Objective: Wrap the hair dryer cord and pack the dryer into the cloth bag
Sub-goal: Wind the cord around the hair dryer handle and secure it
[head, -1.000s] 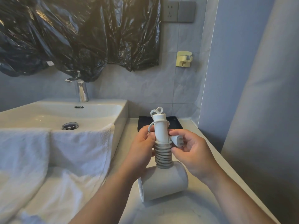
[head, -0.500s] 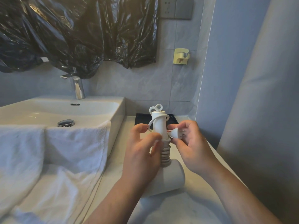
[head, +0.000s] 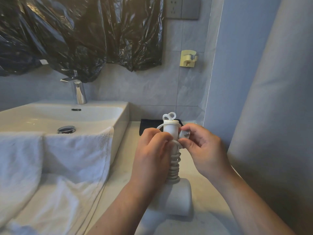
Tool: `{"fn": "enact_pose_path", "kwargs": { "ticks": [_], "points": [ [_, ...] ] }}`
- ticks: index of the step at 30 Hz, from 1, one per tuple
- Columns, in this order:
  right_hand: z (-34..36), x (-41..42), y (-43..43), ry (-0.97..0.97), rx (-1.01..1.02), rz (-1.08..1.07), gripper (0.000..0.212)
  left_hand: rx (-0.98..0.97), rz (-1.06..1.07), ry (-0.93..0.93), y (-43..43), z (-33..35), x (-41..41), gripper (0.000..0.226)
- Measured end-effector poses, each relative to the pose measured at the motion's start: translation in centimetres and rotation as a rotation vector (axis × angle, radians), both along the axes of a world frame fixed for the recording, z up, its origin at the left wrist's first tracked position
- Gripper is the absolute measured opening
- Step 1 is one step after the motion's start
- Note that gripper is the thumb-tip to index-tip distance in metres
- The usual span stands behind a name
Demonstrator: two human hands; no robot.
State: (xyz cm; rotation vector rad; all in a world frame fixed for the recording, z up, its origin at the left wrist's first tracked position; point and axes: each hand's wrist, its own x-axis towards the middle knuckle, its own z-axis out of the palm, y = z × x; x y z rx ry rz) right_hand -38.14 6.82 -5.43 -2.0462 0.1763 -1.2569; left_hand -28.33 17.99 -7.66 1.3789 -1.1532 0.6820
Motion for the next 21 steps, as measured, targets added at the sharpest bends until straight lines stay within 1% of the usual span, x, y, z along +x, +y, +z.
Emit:
{"fn": "enact_pose_path", "kwargs": {
  "ticks": [2,4,7,9,11,14,17,19,21],
  "points": [
    [-0.3,-0.4,0.4,-0.025,-0.061,0.041,0.028,-0.006,-0.013,0.045,-0.3,-0.3,-0.1,0.007],
    [-0.8,-0.5,0.7,-0.048,-0.102,0.061,0.039,-0.016,0.004,0.066,-0.5,-0.4,-0.1,0.012],
    [-1.2,0.0,0.8,-0.061,-0.124,0.019,0.050,-0.047,0.025,0.031,-0.6,-0.3,-0.2,0.021],
    [-1.2,0.2,0.7,-0.079,-0.191,-0.048,0.054,-0.068,0.024,-0.006,-0.5,-0.4,-0.5,0.013],
    [-1.4,0.2,0.8,-0.083,-0.242,-0.136,0.053,-0.068,0.032,-0.019,-0.5,-0.4,-0.6,0.004],
    [-1.8,0.5,1.5,-0.122,-0.217,-0.240,0.046,-0.087,0.034,-0.027,-0.6,-0.7,-0.6,0.007],
    [-2.0,0.9,1.5,-0.176,-0.243,-0.319,0.041,-0.143,0.009,0.012,-0.6,-0.8,-0.6,0.022],
    [-2.0,1.0,1.5,-0.182,-0.250,-0.353,0.039,-0.146,0.010,0.090,-0.6,-0.8,-0.6,0.033],
    [-2.0,1.1,1.6,-0.194,-0.257,-0.378,0.038,-0.136,0.004,0.127,-0.7,-0.6,-0.6,0.042]
  ]
}}
